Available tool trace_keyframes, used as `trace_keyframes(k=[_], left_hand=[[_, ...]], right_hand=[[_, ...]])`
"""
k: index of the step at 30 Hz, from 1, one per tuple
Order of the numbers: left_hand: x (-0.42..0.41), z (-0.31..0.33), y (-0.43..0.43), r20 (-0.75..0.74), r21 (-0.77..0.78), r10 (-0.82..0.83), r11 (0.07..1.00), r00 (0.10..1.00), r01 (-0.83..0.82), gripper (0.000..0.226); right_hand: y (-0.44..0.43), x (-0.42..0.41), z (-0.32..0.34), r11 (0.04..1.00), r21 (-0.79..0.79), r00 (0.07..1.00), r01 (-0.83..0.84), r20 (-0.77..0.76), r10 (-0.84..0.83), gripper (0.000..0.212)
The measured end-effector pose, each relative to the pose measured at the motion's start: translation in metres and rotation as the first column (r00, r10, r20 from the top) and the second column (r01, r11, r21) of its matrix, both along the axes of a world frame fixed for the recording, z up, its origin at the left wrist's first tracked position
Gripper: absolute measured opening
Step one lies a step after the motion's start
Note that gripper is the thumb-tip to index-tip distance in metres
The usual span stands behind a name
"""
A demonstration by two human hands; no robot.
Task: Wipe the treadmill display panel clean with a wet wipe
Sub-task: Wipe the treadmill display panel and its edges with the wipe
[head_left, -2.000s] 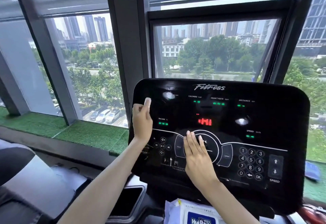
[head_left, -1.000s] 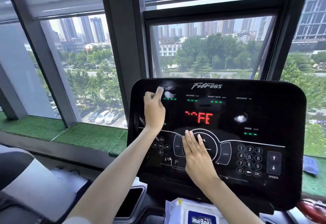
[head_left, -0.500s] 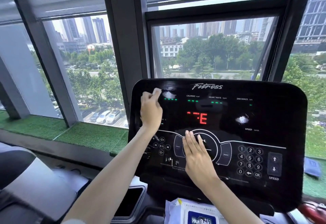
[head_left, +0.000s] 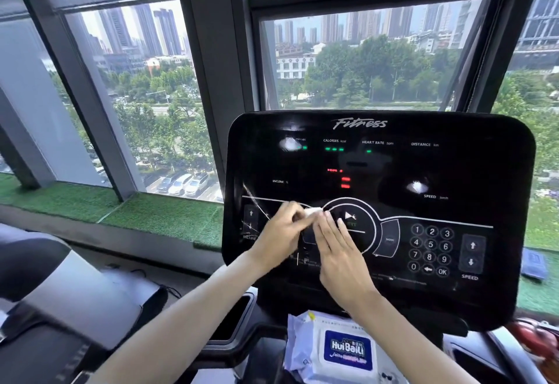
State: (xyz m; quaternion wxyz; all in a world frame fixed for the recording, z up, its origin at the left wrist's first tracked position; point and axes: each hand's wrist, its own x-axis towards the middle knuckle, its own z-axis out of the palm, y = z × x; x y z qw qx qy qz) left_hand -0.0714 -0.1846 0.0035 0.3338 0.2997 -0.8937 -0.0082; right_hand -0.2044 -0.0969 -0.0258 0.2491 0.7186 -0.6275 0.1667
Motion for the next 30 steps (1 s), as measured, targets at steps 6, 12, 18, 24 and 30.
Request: trace_keyframes(k=[6,12,18,24,30], left_hand=[[0.042,0.018,-0.041,-0.239,0.002,0.158,0.987,0.958,-0.163,0.031],[0.031,-0.022,-0.02,-0.315,-0.035,0.216,0.97,0.924,-0.239,0.038],[0.052,-0.014,-0.032,-0.364,0.035,0.26,0.963,0.894,-0.266,0.042],[0.039,-0.046,-0.007,-0.304,-0.026,0.248,0.963,0.92,-0.268,0.051],[0.053,-0.01,-0.031,-0.461,0.135,0.375,0.925,0.804,-0.354,0.043]], right_hand=[[0.018,0.009,-0.032,0.994,0.089,0.993,-0.07,-0.084,0.077,0.062],[0.028,0.018,-0.042,0.975,0.208,0.988,-0.073,-0.119,0.1,0.075],[0.028,0.022,-0.043,0.967,0.256,0.988,0.02,-0.151,0.02,0.085],[0.03,0.022,-0.056,0.958,0.285,0.994,0.012,-0.105,0.019,0.095],[0.03,0.02,-0.059,0.962,0.273,0.984,0.011,-0.175,0.038,0.084]])
